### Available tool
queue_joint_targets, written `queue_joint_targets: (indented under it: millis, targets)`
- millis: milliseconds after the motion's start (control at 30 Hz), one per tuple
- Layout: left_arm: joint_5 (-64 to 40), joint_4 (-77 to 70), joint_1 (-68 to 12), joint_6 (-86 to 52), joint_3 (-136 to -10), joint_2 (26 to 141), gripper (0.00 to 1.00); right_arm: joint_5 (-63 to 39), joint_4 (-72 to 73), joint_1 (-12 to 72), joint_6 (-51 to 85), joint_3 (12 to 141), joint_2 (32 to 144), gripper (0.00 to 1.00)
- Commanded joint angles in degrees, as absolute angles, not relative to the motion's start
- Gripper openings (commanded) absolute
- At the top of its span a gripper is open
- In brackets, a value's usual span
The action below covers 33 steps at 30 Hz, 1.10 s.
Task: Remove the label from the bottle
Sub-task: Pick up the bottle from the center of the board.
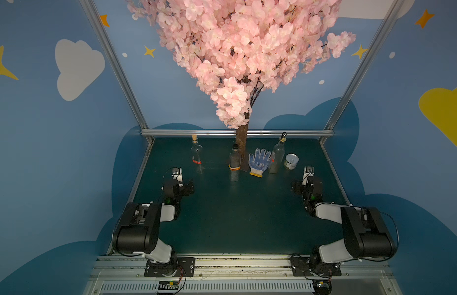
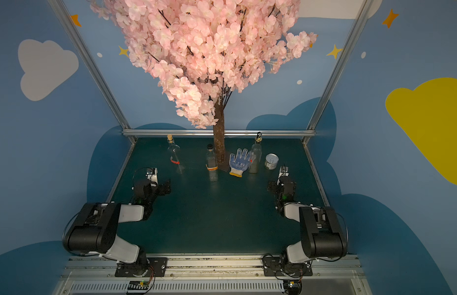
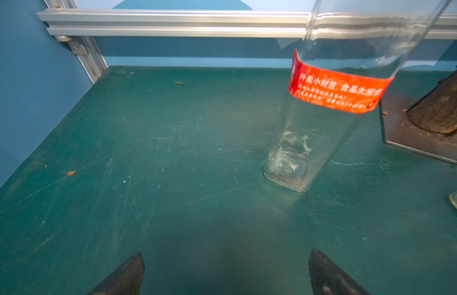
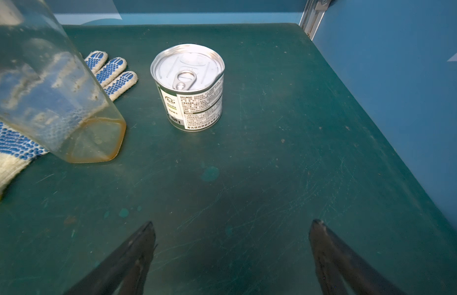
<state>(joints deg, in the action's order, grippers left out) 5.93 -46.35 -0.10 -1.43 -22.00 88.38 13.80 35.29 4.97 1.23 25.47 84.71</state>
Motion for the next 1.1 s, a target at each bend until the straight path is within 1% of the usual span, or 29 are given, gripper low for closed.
queue_joint_targets:
  millis: [0, 33, 100, 133, 167, 267, 300, 333, 433, 500, 567, 733, 767, 833, 967, 1067]
  targets:
    - [5.36, -46.23, 0.13, -0.82, -23.03, 87.80, 1.00, 13.55, 34.63, 4.84, 1.32, 26.40, 84.13, 0.94]
    - [5.25, -46.46, 0.07, -0.86, -22.92, 87.73, 1.00, 13.62, 34.63, 4.86, 1.32, 26.29, 84.09, 0.94]
    - [5.01, -46.06, -0.13, -0.66, -23.03, 87.05, 1.00, 14.19, 35.22, 4.88, 1.41, 26.26, 83.74, 0.97]
    - [5.45, -45.58, -0.39, -0.44, -23.07, 86.36, 1.00, 14.65, 34.08, 4.88, 2.30, 26.73, 83.11, 0.98]
    - [6.17, -44.75, -0.63, -0.47, -23.11, 85.27, 1.00, 12.81, 30.55, 4.44, 1.74, 27.88, 82.50, 0.98]
    - [8.67, -40.23, -1.66, -0.04, -23.99, 81.21, 1.00, 12.71, 30.52, 4.54, 1.37, 28.16, 82.33, 0.97]
    - [9.40, -37.78, -1.89, 0.00, -24.63, 79.66, 1.00, 14.12, 30.05, 4.48, 1.96, 28.50, 81.75, 0.98]
    - [9.85, -35.93, -2.15, 0.06, -25.27, 78.60, 1.00, 15.42, 27.72, 4.44, 2.62, 29.75, 81.06, 0.98]
    - [10.75, -32.50, -3.16, 1.22, -26.41, 75.32, 1.00, 14.00, 11.89, 4.09, 2.09, 37.79, 79.83, 0.98]
    - [10.77, -30.76, -3.25, 0.18, -27.16, 73.03, 1.00, 16.54, 5.96, 4.21, 5.13, 41.64, 80.16, 0.98]
    - [9.88, -27.49, -3.26, 0.22, -28.51, 71.04, 1.00, 16.62, -1.44, 4.09, 8.37, 45.31, 80.11, 0.98]
    - [7.00, -25.16, -3.36, -0.33, -29.74, 67.09, 1.00, 10.72, -15.76, 4.02, 13.88, 52.36, 79.70, 0.98]
    - [6.62, -24.85, -3.35, -0.88, -30.19, 66.38, 1.00, 9.58, -16.59, 3.89, 15.28, 52.40, 79.08, 0.97]
    - [4.72, -24.19, -3.34, -1.40, -31.49, 65.31, 1.00, 4.07, -17.89, 3.71, 15.83, 52.47, 77.79, 0.98]
    - [-0.83, -16.43, -3.36, -1.65, -38.15, 64.31, 1.00, -6.76, -19.06, 4.10, 14.40, 51.22, 74.35, 0.97]
    - [-5.51, -11.88, -3.41, -1.51, -43.83, 65.22, 1.00, -10.30, -18.46, 5.32, 14.80, 48.51, 70.21, 0.97]
